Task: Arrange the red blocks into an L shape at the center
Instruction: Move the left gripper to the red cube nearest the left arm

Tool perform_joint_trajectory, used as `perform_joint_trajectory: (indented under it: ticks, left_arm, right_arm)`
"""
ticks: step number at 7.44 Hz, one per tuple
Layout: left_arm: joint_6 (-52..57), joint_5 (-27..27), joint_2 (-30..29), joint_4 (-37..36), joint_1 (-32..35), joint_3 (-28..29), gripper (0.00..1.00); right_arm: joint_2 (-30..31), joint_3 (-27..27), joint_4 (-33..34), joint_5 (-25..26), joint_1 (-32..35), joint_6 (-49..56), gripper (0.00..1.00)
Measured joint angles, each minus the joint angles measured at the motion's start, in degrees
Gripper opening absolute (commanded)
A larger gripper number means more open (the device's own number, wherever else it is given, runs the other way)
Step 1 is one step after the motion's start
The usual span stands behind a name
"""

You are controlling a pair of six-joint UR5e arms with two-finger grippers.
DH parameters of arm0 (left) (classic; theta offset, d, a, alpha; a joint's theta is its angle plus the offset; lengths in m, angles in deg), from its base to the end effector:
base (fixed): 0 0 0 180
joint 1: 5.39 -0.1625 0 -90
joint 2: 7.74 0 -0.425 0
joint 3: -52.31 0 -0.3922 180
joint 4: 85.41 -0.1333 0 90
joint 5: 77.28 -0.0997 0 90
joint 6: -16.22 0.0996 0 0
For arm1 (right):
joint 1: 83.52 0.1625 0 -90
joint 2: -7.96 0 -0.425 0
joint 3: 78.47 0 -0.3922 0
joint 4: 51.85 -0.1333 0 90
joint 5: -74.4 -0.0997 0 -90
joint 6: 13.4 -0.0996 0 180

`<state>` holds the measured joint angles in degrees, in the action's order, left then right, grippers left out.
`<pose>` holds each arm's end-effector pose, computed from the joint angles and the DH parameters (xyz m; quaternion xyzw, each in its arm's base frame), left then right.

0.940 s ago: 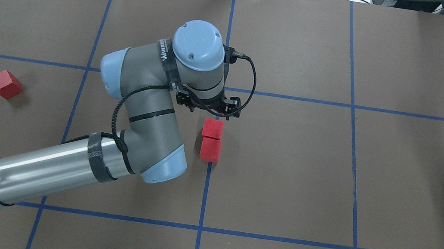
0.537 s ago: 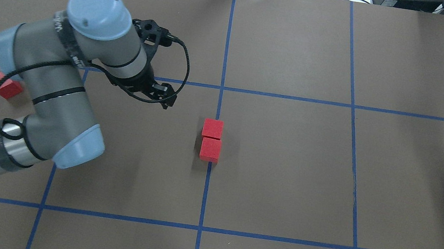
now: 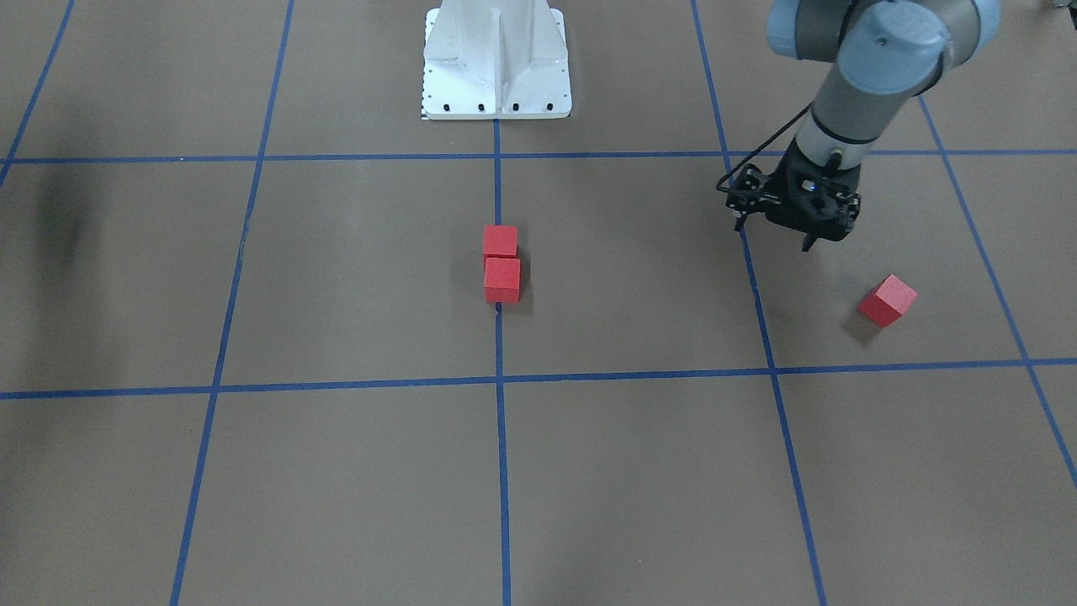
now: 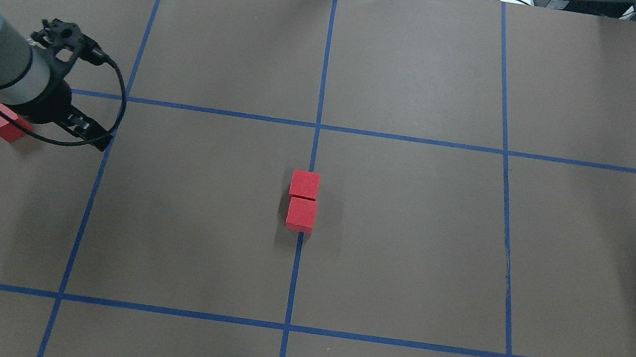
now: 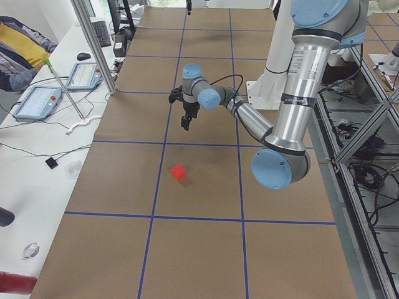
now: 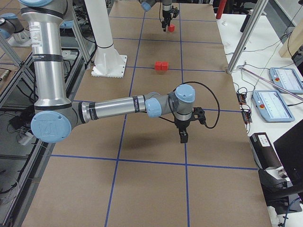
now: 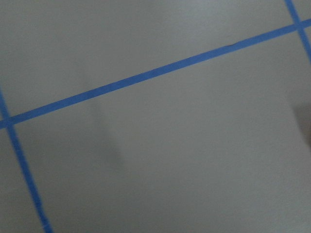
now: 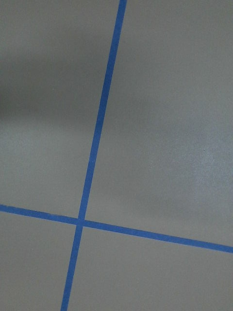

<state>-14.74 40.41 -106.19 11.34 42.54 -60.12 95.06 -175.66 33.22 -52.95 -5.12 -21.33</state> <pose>0.2918 -0.4531 0.3906 0.1169 0.3684 0.1658 0.9073 -0.0341 -0.5284 0.5689 0.0682 -0.3339 -0.0719 0.9374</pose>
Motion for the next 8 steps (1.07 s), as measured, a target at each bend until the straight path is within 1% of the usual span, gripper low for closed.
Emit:
perform_joint_trajectory:
  ticks: [1,2,3,4,5,6,8]
  left_arm:
    - [1.34,0.34,5.58,7.39,2.28,1.25,0.99]
    - [4.42,1.17,9.11,14.8,4.5,4.28,0.99]
    - [10.94,3.55,10.4,19.63,6.93,8.31,0.99]
    - [20.07,6.11,10.48,21.69,9.35,11.76,0.99]
    - [28.09,7.47,9.87,22.25,11.14,14.47,0.99]
    - [32.04,7.93,8.4,22.38,11.89,17.02,0.99]
    - [34.01,8.15,4.74,22.42,12.23,21.74,0.99]
  right_arm:
    - [0.0,0.04,0.0,0.0,0.0,-0.07,0.99]
    - [-0.01,0.09,0.0,0.0,0.0,-0.17,0.99]
    - [-0.05,0.13,0.0,0.0,0.0,-0.23,0.99]
    - [-0.09,0.14,0.0,0.0,0.0,-0.31,0.99]
    - [-0.14,0.16,0.0,-0.02,0.0,-0.39,0.99]
    - [-0.16,0.16,0.0,-0.06,0.0,-0.45,0.99]
    - [-0.13,0.16,0.0,-0.08,0.0,-0.5,0.99]
